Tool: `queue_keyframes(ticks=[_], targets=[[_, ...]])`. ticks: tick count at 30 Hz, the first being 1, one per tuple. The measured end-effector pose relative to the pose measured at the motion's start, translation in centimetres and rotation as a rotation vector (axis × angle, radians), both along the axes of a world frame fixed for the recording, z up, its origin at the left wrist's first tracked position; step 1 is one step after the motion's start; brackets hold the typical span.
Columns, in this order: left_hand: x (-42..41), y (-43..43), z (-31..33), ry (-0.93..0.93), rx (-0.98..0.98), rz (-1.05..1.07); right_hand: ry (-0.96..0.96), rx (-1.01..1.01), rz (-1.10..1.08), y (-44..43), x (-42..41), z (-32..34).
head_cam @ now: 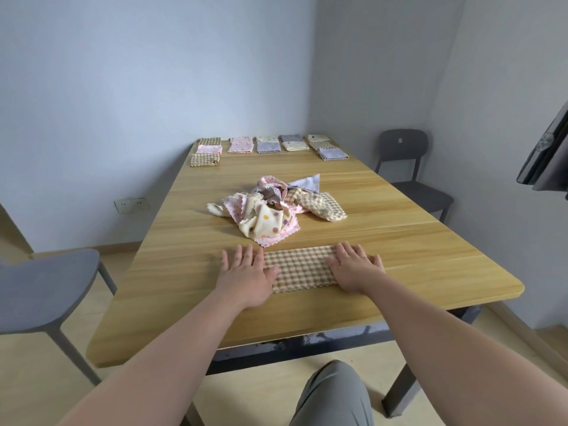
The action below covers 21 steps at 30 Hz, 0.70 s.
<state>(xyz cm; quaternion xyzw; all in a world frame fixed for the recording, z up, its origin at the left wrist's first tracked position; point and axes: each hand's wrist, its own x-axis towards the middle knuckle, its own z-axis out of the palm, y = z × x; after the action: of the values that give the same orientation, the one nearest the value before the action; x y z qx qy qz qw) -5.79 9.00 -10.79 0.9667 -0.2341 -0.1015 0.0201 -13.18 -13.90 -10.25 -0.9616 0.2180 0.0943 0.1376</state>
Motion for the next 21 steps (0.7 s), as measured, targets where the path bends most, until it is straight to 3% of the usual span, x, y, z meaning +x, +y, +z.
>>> queue_keyframes(ticks=[3,11,16,21], targets=[[-1.1,-2.0,0.2,-0.041,-0.051,-0.047,-0.056,0.007,-0.174,0.0,0.4,0.5],[-1.9,-5.4,-1.2,-0.050,-0.044,-0.118,-0.154,-0.024,-0.256,1.5,1.3,1.5],[-1.8,-5.4,-1.0,-0.027,-0.024,-0.140,-0.317,0.306,-0.336,1.5,1.4,3.0],[-2.2,-5.9,-0.5,-0.030,-0.051,-0.144,-0.514,0.416,-0.219,2.7,0.4,5.5]])
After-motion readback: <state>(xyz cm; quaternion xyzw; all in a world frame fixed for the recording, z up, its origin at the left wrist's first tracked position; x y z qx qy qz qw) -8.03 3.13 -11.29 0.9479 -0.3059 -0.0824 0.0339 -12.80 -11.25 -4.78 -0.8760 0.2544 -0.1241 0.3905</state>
